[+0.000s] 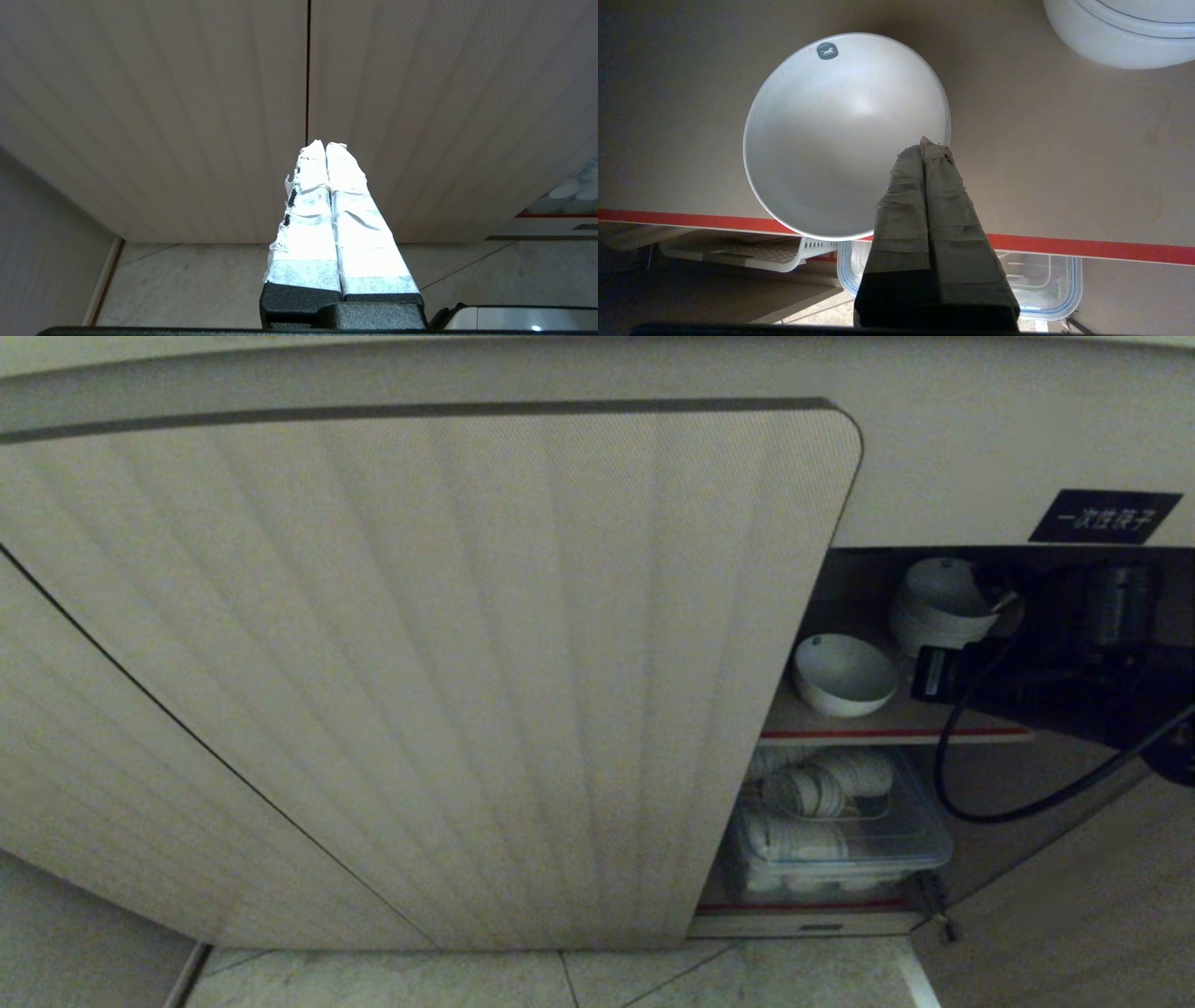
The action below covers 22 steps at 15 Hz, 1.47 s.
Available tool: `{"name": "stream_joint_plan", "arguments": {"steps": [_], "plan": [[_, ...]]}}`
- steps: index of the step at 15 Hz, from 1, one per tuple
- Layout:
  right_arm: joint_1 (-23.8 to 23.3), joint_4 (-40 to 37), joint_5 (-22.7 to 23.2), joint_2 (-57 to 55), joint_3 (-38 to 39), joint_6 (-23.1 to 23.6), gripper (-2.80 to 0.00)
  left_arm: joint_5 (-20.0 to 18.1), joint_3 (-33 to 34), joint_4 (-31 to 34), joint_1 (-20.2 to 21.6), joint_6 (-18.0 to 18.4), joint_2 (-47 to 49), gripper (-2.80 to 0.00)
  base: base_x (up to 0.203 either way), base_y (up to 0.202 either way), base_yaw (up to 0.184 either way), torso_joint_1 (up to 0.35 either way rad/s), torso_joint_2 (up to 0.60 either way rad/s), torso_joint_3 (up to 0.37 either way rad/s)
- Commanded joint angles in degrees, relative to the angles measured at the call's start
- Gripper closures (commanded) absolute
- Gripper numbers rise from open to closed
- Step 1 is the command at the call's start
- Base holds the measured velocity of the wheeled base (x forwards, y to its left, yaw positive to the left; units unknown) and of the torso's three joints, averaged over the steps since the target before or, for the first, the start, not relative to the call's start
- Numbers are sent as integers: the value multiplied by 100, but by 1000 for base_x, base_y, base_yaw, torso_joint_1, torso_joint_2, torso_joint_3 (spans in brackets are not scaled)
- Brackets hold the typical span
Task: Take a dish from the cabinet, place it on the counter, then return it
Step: Take the bowl from the cabinet
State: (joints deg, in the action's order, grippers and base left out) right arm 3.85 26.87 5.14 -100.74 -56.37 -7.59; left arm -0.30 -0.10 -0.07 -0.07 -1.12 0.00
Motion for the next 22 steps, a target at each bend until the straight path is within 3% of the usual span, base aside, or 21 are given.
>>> {"name": "stream_joint_plan", "arguments": {"steps": [1,7,8,22], "plan": [[1,20,-13,-16,-6,-5,0,-1,1,-1,-1,-2,0,0,0,0,0,0,0,0],[1,20,-31,-16,-14,-13,0,-5,1,-1,-1,-2,0,0,0,0,0,0,0,0],[1,11,-31,-16,-14,-14,-280,3,1,-1,-1,-2,0,0,0,0,0,0,0,0],[19,227,-5,-51,-6,-67,-280,-1,1,-1,-1,-2,0,0,0,0,0,0,0,0]]}}
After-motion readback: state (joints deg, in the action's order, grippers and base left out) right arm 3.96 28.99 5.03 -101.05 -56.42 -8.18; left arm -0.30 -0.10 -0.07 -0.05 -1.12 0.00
